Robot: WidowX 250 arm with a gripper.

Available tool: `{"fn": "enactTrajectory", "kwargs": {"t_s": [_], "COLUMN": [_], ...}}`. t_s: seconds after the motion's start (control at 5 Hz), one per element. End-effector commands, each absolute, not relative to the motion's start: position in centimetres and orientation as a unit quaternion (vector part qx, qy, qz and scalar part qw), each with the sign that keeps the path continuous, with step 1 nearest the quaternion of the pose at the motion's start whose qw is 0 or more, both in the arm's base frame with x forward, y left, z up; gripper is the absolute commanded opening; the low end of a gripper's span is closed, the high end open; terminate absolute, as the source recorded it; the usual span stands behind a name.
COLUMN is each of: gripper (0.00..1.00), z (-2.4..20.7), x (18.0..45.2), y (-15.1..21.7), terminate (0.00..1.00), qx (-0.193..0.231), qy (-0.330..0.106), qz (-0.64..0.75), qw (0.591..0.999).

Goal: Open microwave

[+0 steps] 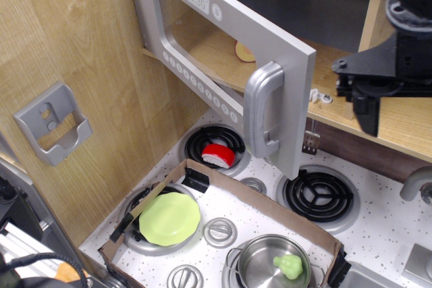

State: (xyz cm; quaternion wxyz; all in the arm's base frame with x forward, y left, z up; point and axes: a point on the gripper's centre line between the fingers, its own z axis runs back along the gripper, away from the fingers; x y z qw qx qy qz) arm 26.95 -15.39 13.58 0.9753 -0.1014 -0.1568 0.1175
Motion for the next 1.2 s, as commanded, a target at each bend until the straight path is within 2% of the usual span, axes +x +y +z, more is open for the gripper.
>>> {"fn": "enactTrajectory", "kwargs": {"t_s": [0.0, 0.2, 0.6, 0.8, 1.0], "gripper": [1.0, 1.0, 1.0, 1.0, 1.0], "z": [13.9, 12.6, 11.3, 11.2, 10.7], "x": [29.7, 30.6, 29.4, 28.5, 27.7], "y": [-14.2, -11.6, -7.5, -6.0, -4.4], "terminate": [0.0, 0.0, 0.0, 0.0, 0.0], "qx": [-0.105, -0.098, -0.112, -0.091, -0.069], "qy": [-0.258, -0.253, -0.167, -0.137, -0.137], "qz": [-0.098, -0.125, -0.002, 0.028, 0.023], "qw": [0.955, 0.954, 0.98, 0.986, 0.988]}}
